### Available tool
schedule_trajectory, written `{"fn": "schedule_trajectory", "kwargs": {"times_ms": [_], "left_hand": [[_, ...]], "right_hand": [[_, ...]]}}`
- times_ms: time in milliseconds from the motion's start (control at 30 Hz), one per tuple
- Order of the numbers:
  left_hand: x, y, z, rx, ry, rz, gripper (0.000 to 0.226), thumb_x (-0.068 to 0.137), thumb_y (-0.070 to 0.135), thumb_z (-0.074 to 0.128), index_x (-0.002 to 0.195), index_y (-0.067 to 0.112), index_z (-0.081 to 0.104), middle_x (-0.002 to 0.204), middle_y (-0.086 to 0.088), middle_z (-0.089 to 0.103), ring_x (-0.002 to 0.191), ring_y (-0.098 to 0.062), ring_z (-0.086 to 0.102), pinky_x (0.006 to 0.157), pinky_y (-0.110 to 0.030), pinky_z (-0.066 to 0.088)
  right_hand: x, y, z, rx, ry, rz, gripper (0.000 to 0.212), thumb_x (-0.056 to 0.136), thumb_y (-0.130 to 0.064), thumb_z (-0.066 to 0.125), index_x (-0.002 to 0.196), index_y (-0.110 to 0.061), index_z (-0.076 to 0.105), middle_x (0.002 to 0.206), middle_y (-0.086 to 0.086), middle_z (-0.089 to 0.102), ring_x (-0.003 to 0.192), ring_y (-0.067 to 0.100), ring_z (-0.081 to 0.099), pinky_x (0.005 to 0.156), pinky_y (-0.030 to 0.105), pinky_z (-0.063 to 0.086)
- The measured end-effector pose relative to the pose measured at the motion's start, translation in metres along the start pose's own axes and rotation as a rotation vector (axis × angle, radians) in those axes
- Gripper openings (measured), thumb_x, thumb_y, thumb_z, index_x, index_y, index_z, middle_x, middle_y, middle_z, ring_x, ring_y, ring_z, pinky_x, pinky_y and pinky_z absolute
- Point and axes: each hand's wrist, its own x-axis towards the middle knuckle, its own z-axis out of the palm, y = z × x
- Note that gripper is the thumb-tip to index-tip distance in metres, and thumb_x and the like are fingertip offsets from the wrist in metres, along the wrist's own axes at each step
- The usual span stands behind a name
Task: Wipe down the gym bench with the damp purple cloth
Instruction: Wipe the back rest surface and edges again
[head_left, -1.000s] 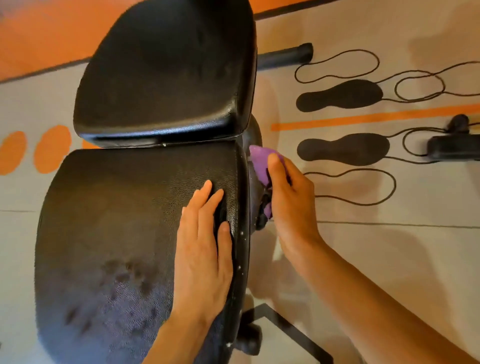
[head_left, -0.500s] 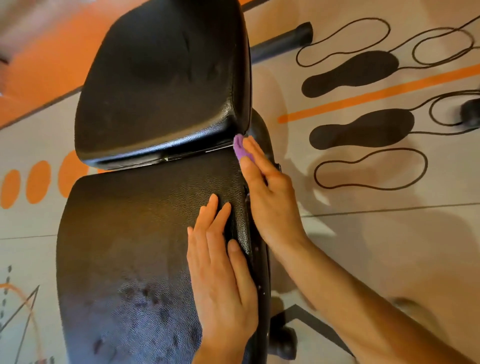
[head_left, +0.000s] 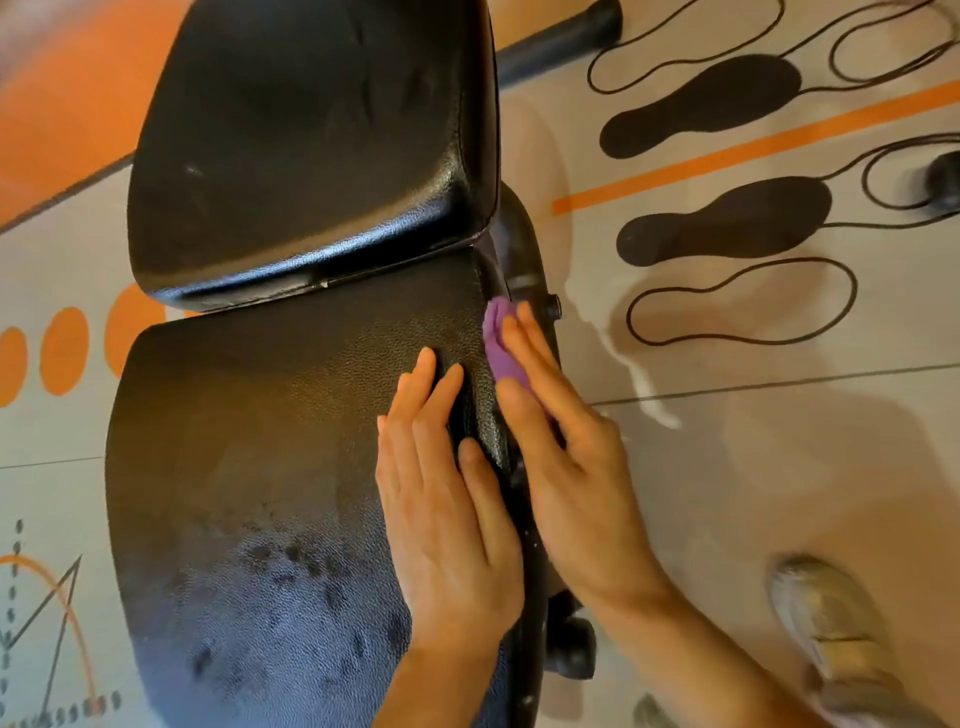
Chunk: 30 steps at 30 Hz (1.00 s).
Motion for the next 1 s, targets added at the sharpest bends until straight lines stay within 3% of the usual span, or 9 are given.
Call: {"fn": "schedule_trajectory", "kwargs": {"times_ms": [133,300,433,467,567,700,767,900,1000], "left_hand": [[0.000,-0.002,0.001,-0.029,0.016,0.003,0.041,0.102,0.014,0.034,0.142,0.020,0.041,0.154,0.002,0.037,0.144,-0.017,0.034,0.114,-0.052,0.032],[0.000,-0.002,0.000,-0.068,0.014,-0.006,0.041,0.101,0.012,0.037,0.141,0.014,0.044,0.153,0.000,0.038,0.144,-0.014,0.034,0.116,-0.048,0.030],[-0.008,-0.006,-0.010,-0.145,-0.056,0.068,0.041,0.101,0.001,0.040,0.141,0.006,0.044,0.156,-0.007,0.032,0.146,-0.012,0.029,0.119,-0.041,0.028],[-0.015,-0.009,-0.015,-0.146,-0.078,0.083,0.042,0.100,0.000,0.040,0.141,0.007,0.044,0.156,-0.007,0.031,0.146,-0.013,0.028,0.119,-0.045,0.026],[-0.053,-0.019,-0.031,-0.087,-0.115,0.057,0.044,0.099,0.005,0.040,0.142,0.013,0.043,0.158,-0.003,0.030,0.148,-0.018,0.025,0.117,-0.057,0.024],[-0.093,-0.033,-0.033,-0.059,-0.128,0.029,0.046,0.099,0.014,0.037,0.144,0.022,0.038,0.159,0.002,0.028,0.149,-0.020,0.024,0.115,-0.060,0.026],[-0.096,-0.034,-0.030,-0.050,-0.116,0.041,0.046,0.099,0.016,0.034,0.144,0.022,0.036,0.160,0.002,0.028,0.150,-0.019,0.023,0.117,-0.056,0.026],[-0.096,-0.032,-0.029,-0.007,-0.112,0.058,0.047,0.099,0.015,0.031,0.145,0.021,0.034,0.160,0.001,0.027,0.150,-0.018,0.020,0.118,-0.050,0.025],[-0.096,-0.034,-0.029,-0.013,-0.107,0.077,0.047,0.098,0.014,0.032,0.145,0.019,0.035,0.160,-0.001,0.028,0.150,-0.019,0.021,0.117,-0.054,0.027]], "right_hand": [[-0.020,0.003,0.001,0.057,0.003,-0.025,0.042,0.095,-0.015,0.048,0.135,-0.025,0.047,0.141,-0.020,0.049,0.134,-0.006,0.039,0.102,0.007,0.034],[0.048,-0.006,0.000,-0.079,-0.013,-0.015,0.035,0.102,-0.021,0.043,0.136,-0.025,0.049,0.104,-0.043,0.052,0.106,-0.027,0.046,0.094,0.001,0.037],[0.051,-0.001,-0.009,-0.107,-0.046,0.039,0.039,0.103,-0.033,0.037,0.142,-0.030,0.043,0.141,-0.011,0.051,0.130,0.004,0.046,0.111,0.037,0.040],[0.047,-0.002,-0.009,-0.111,-0.038,0.033,0.041,0.102,-0.034,0.038,0.143,-0.029,0.043,0.143,-0.008,0.050,0.131,0.007,0.047,0.110,0.036,0.041],[0.002,0.002,-0.002,-0.122,-0.014,-0.055,0.041,0.103,-0.021,0.040,0.144,-0.019,0.042,0.145,-0.016,0.041,0.132,-0.008,0.038,0.104,0.009,0.034],[-0.102,0.040,0.005,-0.201,-0.016,-0.129,0.045,0.100,-0.013,0.043,0.145,-0.011,0.036,0.156,-0.008,0.029,0.147,0.009,0.019,0.119,0.035,0.024],[-0.091,0.041,0.004,-0.219,0.005,-0.133,0.045,0.101,-0.015,0.044,0.144,-0.011,0.036,0.156,-0.006,0.029,0.147,0.011,0.018,0.119,0.038,0.024],[-0.011,0.017,0.010,-0.257,0.052,-0.136,0.043,0.103,-0.014,0.041,0.145,-0.006,0.038,0.155,0.001,0.032,0.144,0.005,0.025,0.115,0.022,0.028],[-0.044,0.033,0.010,-0.225,0.033,-0.171,0.044,0.103,-0.009,0.039,0.146,-0.006,0.034,0.155,0.000,0.032,0.143,0.004,0.026,0.114,0.018,0.027]]}}
